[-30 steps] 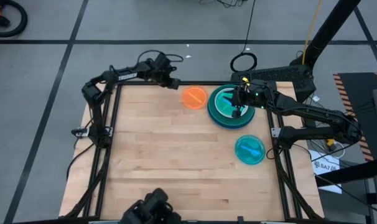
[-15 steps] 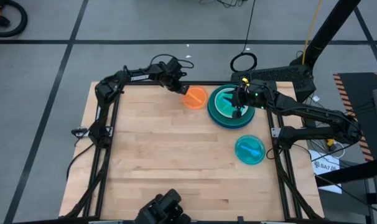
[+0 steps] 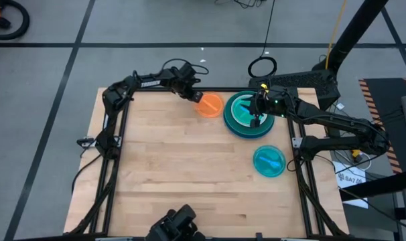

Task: Stack plastic plates
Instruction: Stack the orange plate on top of the light blue plate

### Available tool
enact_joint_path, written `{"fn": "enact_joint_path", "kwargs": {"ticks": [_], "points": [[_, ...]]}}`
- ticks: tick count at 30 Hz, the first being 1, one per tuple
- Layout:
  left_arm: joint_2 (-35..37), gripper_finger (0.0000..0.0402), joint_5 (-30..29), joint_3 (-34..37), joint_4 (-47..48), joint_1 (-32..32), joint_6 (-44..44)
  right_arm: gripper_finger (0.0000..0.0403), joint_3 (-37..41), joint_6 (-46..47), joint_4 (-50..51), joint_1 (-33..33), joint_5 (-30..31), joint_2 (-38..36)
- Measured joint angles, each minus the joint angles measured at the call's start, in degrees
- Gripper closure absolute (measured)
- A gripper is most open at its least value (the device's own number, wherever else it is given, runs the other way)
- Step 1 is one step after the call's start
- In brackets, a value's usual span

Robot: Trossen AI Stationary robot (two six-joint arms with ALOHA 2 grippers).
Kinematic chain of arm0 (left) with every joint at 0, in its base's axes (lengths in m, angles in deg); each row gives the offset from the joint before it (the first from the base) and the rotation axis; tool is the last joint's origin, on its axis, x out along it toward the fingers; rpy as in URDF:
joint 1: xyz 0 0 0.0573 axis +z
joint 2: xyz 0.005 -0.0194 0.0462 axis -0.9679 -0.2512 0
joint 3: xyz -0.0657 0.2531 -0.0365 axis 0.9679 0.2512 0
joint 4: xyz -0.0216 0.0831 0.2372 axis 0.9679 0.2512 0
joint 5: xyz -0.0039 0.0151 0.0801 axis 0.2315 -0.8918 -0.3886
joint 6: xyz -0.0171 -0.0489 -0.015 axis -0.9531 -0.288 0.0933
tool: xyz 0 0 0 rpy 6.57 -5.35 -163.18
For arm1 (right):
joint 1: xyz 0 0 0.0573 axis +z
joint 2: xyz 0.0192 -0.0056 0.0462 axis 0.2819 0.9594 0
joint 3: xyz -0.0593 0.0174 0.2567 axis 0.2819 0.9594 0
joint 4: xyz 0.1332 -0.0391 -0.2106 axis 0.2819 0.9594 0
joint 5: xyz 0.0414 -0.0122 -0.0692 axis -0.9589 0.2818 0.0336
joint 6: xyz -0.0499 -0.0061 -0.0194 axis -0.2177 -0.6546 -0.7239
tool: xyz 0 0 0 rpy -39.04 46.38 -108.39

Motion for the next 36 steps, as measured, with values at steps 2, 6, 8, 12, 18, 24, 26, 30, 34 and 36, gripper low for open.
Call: {"fn": "enact_joint_path", "kwargs": {"ticks": [2, 6, 8, 12, 18, 24, 26, 30, 34, 36], "points": [[0.00, 0.0313, -0.17, 0.00, 0.02, -0.10, -0.02, 0.0319, 0.00, 0.07, 0.00, 0.00, 0.00, -0.01], [0.00, 0.0313, -0.17, 0.00, 0.01, -0.10, -0.13, 0.0319, 0.00, 0.13, 0.00, 0.00, 0.00, -0.01], [0.00, 0.0313, -0.17, 0.00, 0.25, -0.10, -0.13, 0.0319, 0.00, 0.15, 0.02, 0.00, 0.00, 0.01], [0.00, 0.0313, -0.11, 0.04, 1.33, 0.07, -0.18, 0.0319, 0.00, 0.15, 0.26, 0.00, -0.02, -0.01], [0.00, 0.0313, 0.14, 0.04, 1.40, 0.08, -0.47, 0.0319, 0.00, 0.15, 0.39, 0.00, -0.04, -0.01], [0.00, 0.0313, 0.16, 0.04, 1.42, 0.12, -0.87, 0.0319, 0.00, 0.17, 0.42, 0.00, -0.07, 0.00], [0.00, 0.0313, 0.23, 0.04, 1.50, 0.16, -0.97, 0.0319, 0.00, 0.17, 0.42, 0.02, -0.07, -0.01], [0.00, 0.0313, 0.27, 0.04, 1.55, 0.16, -1.07, 0.0319, 0.00, 0.17, 0.44, 0.02, -0.07, 0.00], [0.00, 0.0313, 0.34, 0.04, 2.97, 0.16, -0.37, 0.0319, 0.00, 0.17, 0.44, 0.00, -0.09, 0.01], [0.00, 0.0313, 2.07, 0.04, 4.60, 0.42, -0.41, 0.0319, 0.00, 0.19, 0.44, 0.01, -0.09, -0.01]]}}
